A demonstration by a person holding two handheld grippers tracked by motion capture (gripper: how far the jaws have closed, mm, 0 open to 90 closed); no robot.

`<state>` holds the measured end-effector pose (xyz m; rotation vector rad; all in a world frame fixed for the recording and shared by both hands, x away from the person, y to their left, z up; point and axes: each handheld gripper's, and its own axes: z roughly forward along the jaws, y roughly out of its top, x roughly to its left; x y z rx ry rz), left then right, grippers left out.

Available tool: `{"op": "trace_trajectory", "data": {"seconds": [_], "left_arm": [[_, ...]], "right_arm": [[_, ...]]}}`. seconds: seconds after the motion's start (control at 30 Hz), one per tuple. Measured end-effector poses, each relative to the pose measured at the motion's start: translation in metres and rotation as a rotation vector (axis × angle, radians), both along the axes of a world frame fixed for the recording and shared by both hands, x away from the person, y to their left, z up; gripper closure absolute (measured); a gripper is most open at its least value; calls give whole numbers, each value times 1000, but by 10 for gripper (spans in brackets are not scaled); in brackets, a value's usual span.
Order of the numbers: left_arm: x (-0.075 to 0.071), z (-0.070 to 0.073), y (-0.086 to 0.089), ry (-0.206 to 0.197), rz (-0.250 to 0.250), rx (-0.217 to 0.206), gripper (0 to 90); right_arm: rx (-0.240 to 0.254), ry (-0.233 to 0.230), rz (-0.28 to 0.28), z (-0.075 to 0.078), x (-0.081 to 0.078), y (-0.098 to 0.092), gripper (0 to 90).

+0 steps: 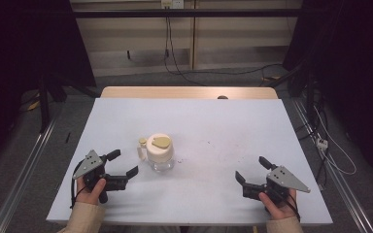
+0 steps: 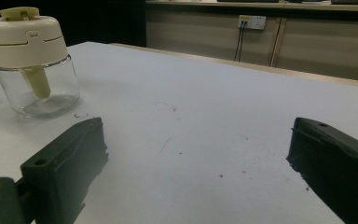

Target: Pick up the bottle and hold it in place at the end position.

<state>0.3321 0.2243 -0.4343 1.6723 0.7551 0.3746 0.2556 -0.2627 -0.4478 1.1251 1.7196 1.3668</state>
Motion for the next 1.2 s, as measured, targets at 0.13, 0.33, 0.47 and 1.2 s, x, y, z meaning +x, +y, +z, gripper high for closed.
{"op": "trace_trajectory", "data": {"seconds": [0.13, 0.33, 0.47, 1.2], "left_arm": [[0, 1, -5, -1, -12, -4, 37], [-1, 2, -13, 2, -45, 1, 45], [-2, 2, -18, 5, -55, 9, 46], [1, -2, -60, 29, -53, 118, 49]], "right_arm": [[3, -1, 0, 0, 0, 0, 35], [2, -5, 0, 1, 0, 1, 36], [2, -3, -1, 1, 1, 1, 36], [-5, -4, 3, 0, -1, 2, 40]]}}
